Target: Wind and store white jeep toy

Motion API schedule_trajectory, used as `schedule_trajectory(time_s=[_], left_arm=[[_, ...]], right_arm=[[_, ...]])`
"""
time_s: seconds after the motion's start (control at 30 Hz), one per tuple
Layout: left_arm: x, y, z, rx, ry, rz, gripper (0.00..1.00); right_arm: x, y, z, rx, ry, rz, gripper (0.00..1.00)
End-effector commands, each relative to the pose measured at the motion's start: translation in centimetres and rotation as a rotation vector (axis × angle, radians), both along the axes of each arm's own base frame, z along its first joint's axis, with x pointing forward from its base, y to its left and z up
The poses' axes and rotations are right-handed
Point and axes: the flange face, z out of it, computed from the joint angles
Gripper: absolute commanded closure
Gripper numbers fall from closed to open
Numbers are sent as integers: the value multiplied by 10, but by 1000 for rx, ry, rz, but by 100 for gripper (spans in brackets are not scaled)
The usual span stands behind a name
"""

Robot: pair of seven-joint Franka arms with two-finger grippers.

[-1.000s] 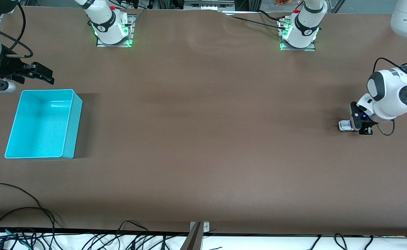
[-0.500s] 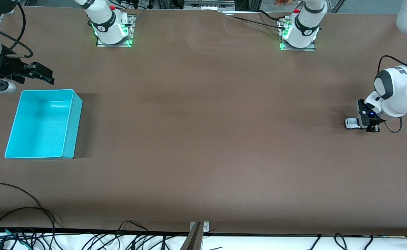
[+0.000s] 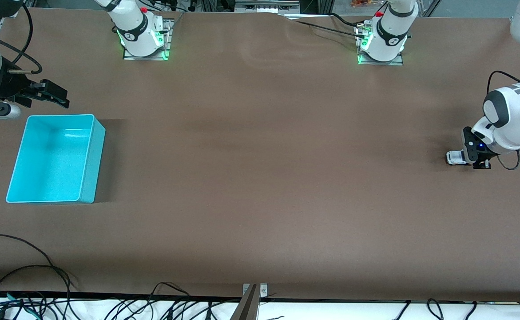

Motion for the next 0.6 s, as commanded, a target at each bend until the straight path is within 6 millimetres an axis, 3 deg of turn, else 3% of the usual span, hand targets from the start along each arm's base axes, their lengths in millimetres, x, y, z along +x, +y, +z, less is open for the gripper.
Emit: schedule_trajectory(time_s=[0.0,0.03,0.07,0.2,0.43,0.57], left_arm=[[-3,7,-18,-1,32,-27,60],[-3,6,-17,-1,30,-28,26],[-3,6,-17,-2,30,-27,0],[5,7,-7,2,29,-28,0],[34,-5,43,-3,116,-37,0],[46,-10,60,-5,139,-37,0]], right_arm=[[0,-1,3,12,6,1,0],[0,-1,3,12,6,1,0],[0,-1,3,12,6,1,0],[0,-1,3,12,6,1,0],[0,-2,4,12,4,1,0],[0,-1,4,12,4,1,0]])
